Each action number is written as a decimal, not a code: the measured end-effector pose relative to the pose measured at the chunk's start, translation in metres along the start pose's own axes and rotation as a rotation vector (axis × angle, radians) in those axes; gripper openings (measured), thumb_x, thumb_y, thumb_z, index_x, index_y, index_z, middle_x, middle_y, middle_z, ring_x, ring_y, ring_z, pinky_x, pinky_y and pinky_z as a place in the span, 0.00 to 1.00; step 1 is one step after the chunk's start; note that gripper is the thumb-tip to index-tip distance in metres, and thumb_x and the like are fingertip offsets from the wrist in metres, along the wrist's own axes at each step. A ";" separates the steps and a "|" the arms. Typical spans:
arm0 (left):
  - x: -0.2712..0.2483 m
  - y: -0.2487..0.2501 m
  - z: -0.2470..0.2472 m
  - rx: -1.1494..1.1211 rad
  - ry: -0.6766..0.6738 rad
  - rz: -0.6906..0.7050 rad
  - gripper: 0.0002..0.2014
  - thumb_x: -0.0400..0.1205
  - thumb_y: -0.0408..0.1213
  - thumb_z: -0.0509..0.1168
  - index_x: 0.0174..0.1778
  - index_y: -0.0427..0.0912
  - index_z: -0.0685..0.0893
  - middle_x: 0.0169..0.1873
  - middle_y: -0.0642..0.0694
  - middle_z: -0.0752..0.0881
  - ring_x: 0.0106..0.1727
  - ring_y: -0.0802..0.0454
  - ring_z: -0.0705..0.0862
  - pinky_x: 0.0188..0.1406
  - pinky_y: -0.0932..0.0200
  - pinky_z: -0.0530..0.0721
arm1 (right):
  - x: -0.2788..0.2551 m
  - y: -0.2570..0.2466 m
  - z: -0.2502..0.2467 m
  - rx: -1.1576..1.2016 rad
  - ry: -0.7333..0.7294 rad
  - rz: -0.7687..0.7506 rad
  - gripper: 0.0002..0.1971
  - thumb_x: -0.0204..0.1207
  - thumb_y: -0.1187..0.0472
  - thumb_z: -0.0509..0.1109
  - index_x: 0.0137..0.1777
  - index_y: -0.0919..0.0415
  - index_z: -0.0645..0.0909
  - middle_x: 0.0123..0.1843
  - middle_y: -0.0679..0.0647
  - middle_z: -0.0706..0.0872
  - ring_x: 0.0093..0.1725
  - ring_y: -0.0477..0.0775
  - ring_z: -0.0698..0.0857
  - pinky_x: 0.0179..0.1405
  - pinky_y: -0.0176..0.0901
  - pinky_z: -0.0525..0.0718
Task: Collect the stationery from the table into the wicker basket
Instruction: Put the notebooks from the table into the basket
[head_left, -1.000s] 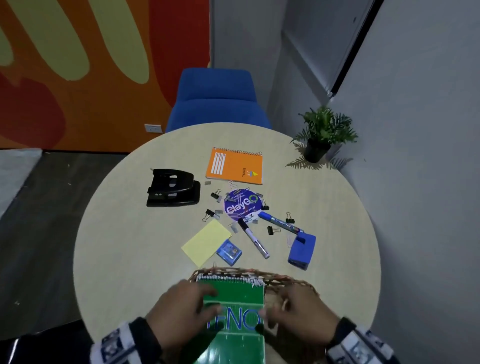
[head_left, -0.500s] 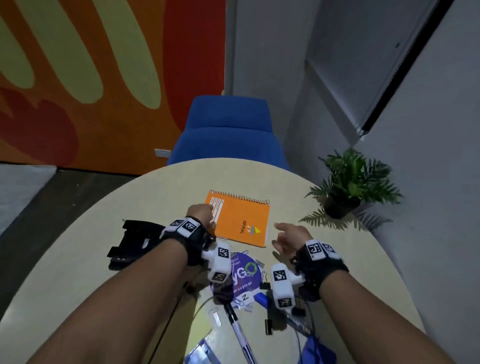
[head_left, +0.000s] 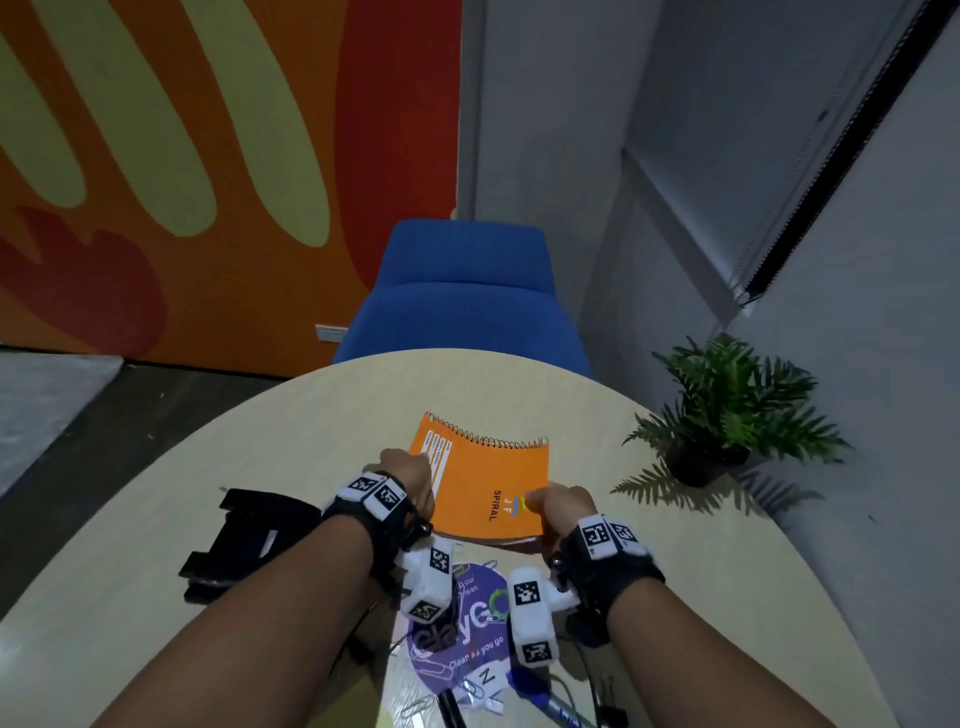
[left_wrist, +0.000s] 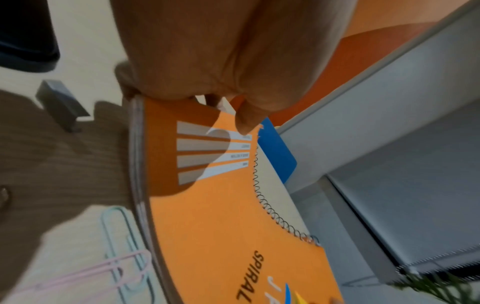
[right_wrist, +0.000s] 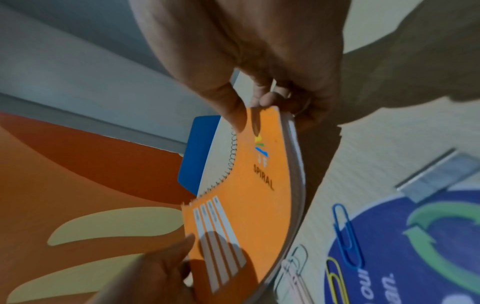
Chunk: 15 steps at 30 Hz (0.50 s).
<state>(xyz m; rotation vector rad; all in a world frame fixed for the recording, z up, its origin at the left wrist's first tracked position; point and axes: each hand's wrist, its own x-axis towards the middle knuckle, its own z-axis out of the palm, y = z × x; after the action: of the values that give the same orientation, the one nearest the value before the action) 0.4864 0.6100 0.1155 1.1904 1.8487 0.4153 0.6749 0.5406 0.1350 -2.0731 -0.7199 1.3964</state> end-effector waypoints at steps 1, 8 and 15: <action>-0.016 0.008 -0.005 -0.120 -0.015 -0.055 0.13 0.80 0.36 0.57 0.53 0.38 0.84 0.53 0.40 0.85 0.59 0.38 0.83 0.61 0.50 0.82 | 0.000 0.000 0.001 0.038 0.002 -0.052 0.07 0.77 0.68 0.66 0.53 0.66 0.83 0.51 0.62 0.86 0.45 0.57 0.82 0.49 0.46 0.84; -0.101 0.032 -0.053 -0.427 -0.031 0.189 0.10 0.82 0.27 0.59 0.58 0.40 0.71 0.47 0.39 0.87 0.43 0.42 0.86 0.43 0.50 0.85 | -0.065 -0.006 -0.021 0.243 0.219 -0.329 0.14 0.79 0.71 0.61 0.63 0.60 0.72 0.60 0.66 0.85 0.45 0.60 0.85 0.40 0.49 0.83; -0.237 -0.023 -0.143 -0.452 -0.308 0.441 0.23 0.79 0.28 0.67 0.65 0.53 0.71 0.35 0.48 0.89 0.33 0.54 0.88 0.26 0.62 0.84 | -0.196 0.003 -0.065 0.036 -0.010 -0.707 0.14 0.81 0.73 0.58 0.50 0.50 0.69 0.41 0.54 0.85 0.26 0.41 0.85 0.24 0.39 0.82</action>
<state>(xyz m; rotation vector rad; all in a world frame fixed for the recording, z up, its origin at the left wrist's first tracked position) 0.3959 0.4201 0.2968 1.2522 1.1429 0.7992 0.6725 0.3956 0.2819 -1.5408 -1.2614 0.9964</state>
